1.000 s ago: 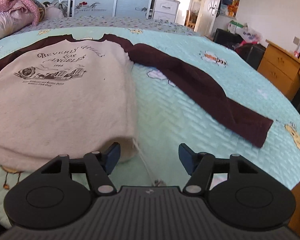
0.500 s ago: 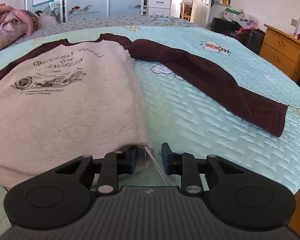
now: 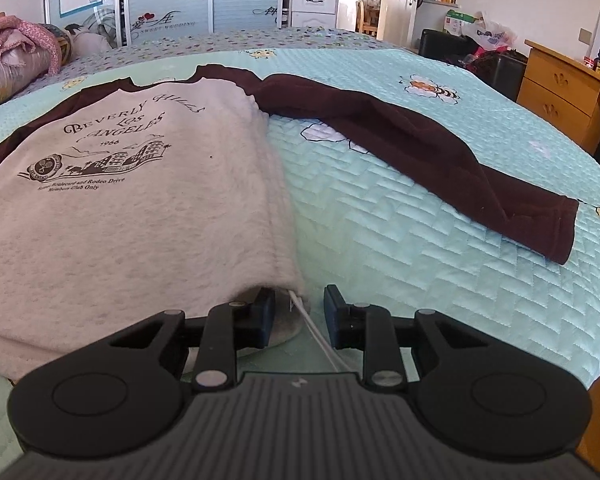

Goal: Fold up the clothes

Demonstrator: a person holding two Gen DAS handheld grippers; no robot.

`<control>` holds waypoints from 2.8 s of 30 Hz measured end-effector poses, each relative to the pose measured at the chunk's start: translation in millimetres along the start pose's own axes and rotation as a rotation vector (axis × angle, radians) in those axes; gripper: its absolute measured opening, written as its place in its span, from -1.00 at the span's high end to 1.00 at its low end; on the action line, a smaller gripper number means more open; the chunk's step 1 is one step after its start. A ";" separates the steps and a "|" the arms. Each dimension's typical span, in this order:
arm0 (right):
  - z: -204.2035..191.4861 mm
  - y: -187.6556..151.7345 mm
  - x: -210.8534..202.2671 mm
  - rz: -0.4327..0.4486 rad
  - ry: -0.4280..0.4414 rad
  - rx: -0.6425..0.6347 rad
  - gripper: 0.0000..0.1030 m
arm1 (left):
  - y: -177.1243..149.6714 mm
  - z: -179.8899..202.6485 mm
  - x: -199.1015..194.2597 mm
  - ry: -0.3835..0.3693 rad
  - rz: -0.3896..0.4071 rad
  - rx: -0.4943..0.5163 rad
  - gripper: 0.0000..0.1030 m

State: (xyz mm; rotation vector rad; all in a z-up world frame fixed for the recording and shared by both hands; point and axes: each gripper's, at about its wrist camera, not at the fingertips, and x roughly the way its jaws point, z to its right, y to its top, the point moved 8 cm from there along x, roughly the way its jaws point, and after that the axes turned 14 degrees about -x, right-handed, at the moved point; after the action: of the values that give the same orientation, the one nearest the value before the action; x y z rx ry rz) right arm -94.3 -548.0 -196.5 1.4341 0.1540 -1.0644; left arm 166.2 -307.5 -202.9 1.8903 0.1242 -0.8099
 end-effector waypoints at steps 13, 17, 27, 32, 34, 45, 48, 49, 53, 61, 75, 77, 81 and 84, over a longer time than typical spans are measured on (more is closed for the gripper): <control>-1.6 -1.3 -2.6 0.020 -0.008 0.013 0.69 | -5.3 11.3 -8.1 -0.094 0.034 -0.007 0.81; 0.5 -0.7 -2.2 0.027 0.007 0.028 0.84 | -4.4 15.0 -7.2 -0.112 0.014 -0.007 0.85; 3.8 1.2 -2.5 0.043 0.008 0.055 0.87 | -2.6 5.4 -12.1 -0.113 0.019 -0.060 0.86; 5.1 3.3 -4.7 0.060 0.003 0.054 0.87 | 2.5 2.1 -16.9 -0.113 0.033 -0.066 0.86; 5.9 3.9 -4.8 0.064 0.000 0.055 0.88 | 2.9 1.1 -17.3 -0.112 0.031 -0.066 0.85; 10.9 1.5 4.1 0.031 -0.001 0.069 0.54 | -9.3 -0.3 -8.3 -0.095 -0.005 -0.079 0.62; 11.2 0.9 4.6 0.028 -0.009 0.067 -0.02 | -8.3 -4.0 -8.0 -0.054 0.004 -0.073 0.19; 10.8 0.9 4.4 0.029 -0.015 0.062 -0.05 | -7.6 -5.6 -7.5 -0.043 0.005 -0.075 0.08; 7.3 2.6 6.6 0.040 0.010 0.060 0.04 | -5.0 -5.4 -4.8 -0.052 0.009 -0.069 0.07; 8.0 8.8 4.4 0.070 0.025 0.074 0.89 | -1.3 5.0 -9.3 -0.126 0.002 -0.077 0.86; 13.7 33.5 -73.3 0.106 0.079 -0.006 0.91 | 6.6 -40.8 -73.4 -0.159 0.014 -0.075 0.85; 12.4 14.0 -49.0 0.027 0.099 0.002 0.90 | -16.0 -38.4 -54.7 -0.158 -0.062 -0.091 0.83; 14.1 -13.4 -21.0 -0.081 0.140 0.074 0.80 | -35.9 -35.2 -47.7 -0.148 -0.101 -0.090 0.78; 20.8 -11.7 -23.7 -0.082 0.173 0.090 -0.03 | -34.3 -39.8 -58.0 -0.150 -0.080 -0.076 0.60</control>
State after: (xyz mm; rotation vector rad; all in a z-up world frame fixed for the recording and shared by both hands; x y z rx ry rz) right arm -125.6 -551.2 -184.8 1.6131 0.2946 -1.0241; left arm 126.0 -242.6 -185.9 1.7558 0.1366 -0.9847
